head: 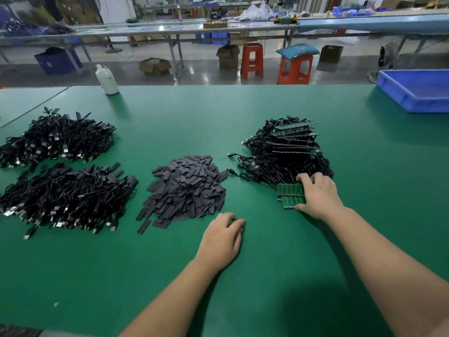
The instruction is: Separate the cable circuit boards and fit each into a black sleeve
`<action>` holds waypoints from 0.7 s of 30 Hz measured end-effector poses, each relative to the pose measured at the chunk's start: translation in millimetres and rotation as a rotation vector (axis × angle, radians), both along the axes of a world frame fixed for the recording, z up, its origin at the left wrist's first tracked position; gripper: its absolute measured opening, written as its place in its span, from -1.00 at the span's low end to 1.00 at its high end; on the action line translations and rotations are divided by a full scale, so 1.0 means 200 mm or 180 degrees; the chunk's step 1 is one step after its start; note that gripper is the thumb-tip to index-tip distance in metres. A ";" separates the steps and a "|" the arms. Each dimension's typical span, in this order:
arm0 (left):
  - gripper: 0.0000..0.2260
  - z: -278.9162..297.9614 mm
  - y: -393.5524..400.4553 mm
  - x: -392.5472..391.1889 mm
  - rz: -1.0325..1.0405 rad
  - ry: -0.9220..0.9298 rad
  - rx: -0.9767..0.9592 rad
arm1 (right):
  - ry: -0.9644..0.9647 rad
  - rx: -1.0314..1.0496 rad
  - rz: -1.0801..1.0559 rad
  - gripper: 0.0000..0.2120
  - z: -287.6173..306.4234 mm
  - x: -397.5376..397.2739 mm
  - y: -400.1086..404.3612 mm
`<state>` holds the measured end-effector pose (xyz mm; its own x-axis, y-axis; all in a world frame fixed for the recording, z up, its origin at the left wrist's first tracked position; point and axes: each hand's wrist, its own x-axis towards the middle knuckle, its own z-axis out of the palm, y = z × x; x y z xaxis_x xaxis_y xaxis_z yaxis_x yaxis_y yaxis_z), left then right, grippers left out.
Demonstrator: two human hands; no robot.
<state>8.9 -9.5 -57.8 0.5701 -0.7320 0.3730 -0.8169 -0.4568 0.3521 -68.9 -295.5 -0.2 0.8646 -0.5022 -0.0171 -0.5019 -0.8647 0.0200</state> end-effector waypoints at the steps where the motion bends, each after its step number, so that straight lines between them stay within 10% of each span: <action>1: -0.79 -0.01 -0.01 0.00 0.0044 -0.0027 -0.0027 | -0.0065 -0.0070 0.0014 -0.21 0.00 0.00 0.00; 9: -0.81 -0.05 -0.01 0.01 0.0291 -0.0104 -0.0178 | -0.0128 -0.0489 -0.0122 -0.64 0.04 0.05 0.03; 21: -0.80 -0.04 -0.01 0.01 0.0424 -0.0098 -0.0179 | -0.0582 -0.0948 -0.0289 -0.50 0.21 0.12 0.10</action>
<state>10.0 -11.5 -66.5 0.6486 -0.6280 0.4300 -0.7611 -0.5423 0.3559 -44.8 -274.6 42.5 0.7914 -0.5369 0.2924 -0.5950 -0.7861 0.1671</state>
